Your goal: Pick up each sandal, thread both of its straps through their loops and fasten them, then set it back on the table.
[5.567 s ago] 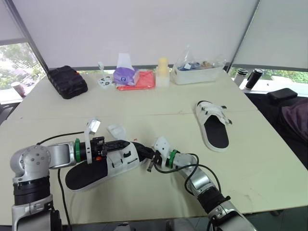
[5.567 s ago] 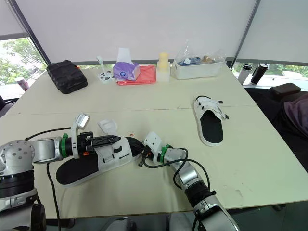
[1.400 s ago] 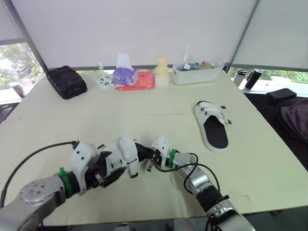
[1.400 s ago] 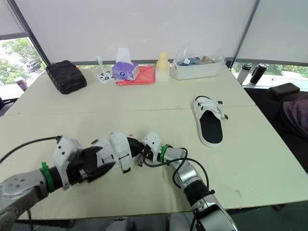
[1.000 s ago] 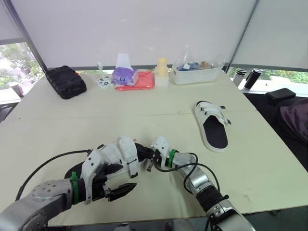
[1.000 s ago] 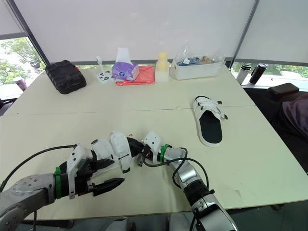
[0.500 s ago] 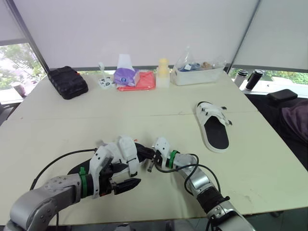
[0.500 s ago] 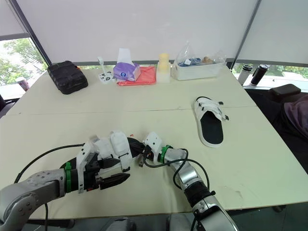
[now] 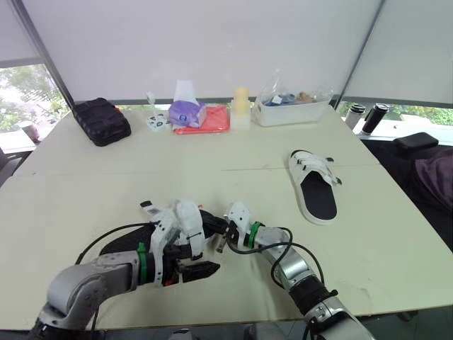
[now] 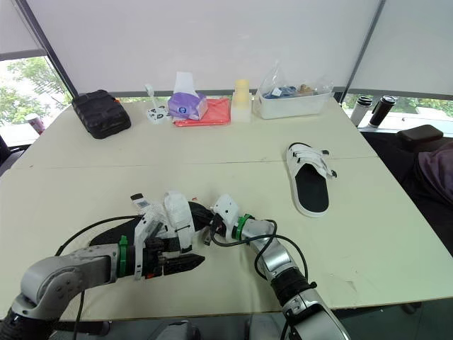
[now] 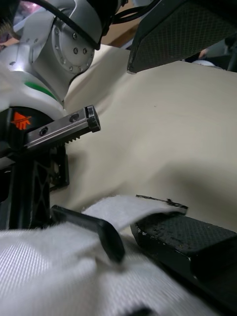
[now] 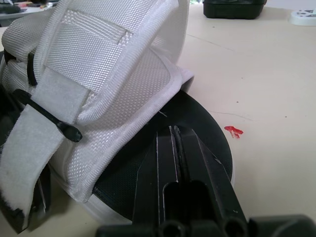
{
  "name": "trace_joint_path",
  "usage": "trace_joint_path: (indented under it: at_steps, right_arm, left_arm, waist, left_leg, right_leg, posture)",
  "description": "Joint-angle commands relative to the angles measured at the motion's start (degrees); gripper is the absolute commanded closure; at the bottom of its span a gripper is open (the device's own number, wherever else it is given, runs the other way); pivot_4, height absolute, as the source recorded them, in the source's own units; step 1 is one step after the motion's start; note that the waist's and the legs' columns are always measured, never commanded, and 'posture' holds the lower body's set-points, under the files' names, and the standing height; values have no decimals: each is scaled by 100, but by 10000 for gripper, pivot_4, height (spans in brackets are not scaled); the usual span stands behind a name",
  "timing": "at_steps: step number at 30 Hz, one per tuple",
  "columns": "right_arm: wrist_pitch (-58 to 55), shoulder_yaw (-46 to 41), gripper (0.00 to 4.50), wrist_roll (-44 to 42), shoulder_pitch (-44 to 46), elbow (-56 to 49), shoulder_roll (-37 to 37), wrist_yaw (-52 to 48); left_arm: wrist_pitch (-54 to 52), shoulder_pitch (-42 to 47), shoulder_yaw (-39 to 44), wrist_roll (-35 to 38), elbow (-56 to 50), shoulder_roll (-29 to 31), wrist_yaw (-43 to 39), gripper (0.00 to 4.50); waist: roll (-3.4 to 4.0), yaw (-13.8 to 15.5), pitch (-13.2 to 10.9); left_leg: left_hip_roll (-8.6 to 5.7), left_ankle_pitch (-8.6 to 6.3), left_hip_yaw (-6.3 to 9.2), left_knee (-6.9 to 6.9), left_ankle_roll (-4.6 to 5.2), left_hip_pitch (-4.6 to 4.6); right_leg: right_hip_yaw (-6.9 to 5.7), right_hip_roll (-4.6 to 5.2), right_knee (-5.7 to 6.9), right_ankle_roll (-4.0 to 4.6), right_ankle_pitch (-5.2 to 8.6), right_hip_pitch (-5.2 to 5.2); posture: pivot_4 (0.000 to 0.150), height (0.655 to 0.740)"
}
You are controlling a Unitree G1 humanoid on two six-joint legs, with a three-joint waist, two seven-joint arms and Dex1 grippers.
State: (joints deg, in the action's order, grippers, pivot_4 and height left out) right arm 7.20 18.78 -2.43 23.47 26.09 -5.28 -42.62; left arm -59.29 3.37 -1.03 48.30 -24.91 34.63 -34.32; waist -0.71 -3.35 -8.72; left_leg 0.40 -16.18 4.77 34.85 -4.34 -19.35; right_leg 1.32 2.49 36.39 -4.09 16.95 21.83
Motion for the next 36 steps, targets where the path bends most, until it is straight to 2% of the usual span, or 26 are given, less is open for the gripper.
trace_joint_path:
  at_steps: [1,5,6,7,13,16,22,36]
  right_arm:
    - [-568,257,45000,351,-463,735,-122,33]
    - [-573,242,45000,336,-470,744,-109,54]
    - [-571,241,45000,333,-467,752,-105,55]
    - [-566,243,45000,333,-464,757,-103,53]
    - [-539,265,45000,347,-428,801,-92,37]
    - [-519,279,45000,361,-408,831,-86,24]
    - [-500,293,45000,382,-431,816,-113,-5]
    - [-546,296,45000,406,-490,721,-168,-32]
  left_arm:
    - [49,147,168,-153,93,-5,175,18287]
    - [-3,137,257,-97,48,9,209,38788]
    - [-19,127,278,-80,30,15,213,42976]
    - [-72,111,318,-17,-6,19,224,44094]
    - [-479,-61,371,435,-397,355,-75,44094]
    - [-732,-225,324,700,-639,708,-362,44094]
    - [-848,-476,161,823,-861,1142,-690,44094]
    - [-1287,-81,-294,1030,-705,1479,-1214,44094]
  waist:
    - [-1,-4,0]
    - [-1,-11,0]
    - [0,-10,0]
    - [0,-10,0]
    - [1,-48,-1]
    - [-4,-64,-2]
    - [-2,-63,-3]
    - [-5,-69,0]
  left_leg:
    - [1,0,0,0,0,-1]
    - [2,0,0,-1,0,-1]
    - [2,0,0,-1,0,-1]
    - [3,0,0,-1,0,-1]
    - [4,0,0,-5,0,-2]
    - [4,0,0,-7,0,-3]
    - [7,0,-2,-13,0,-3]
    - [7,0,-13,-39,0,-3]
  right_leg:
    - [0,-1,0,1,-1,-7]
    - [0,-1,0,1,-1,-12]
    - [0,-2,0,1,-1,-11]
    - [0,-2,0,0,-1,-11]
    - [0,-2,0,0,1,-8]
    - [0,-3,-2,1,1,-7]
    - [1,-4,-6,8,-1,18]
    - [7,-4,-12,24,-9,32]
  posture:
    - [1500,7400]
    - [1500,7400]
    - [1500,7400]
    - [1500,7400]
    - [1500,7400]
    - [1500,7400]
    - [1500,7400]
    - [1500,7400]
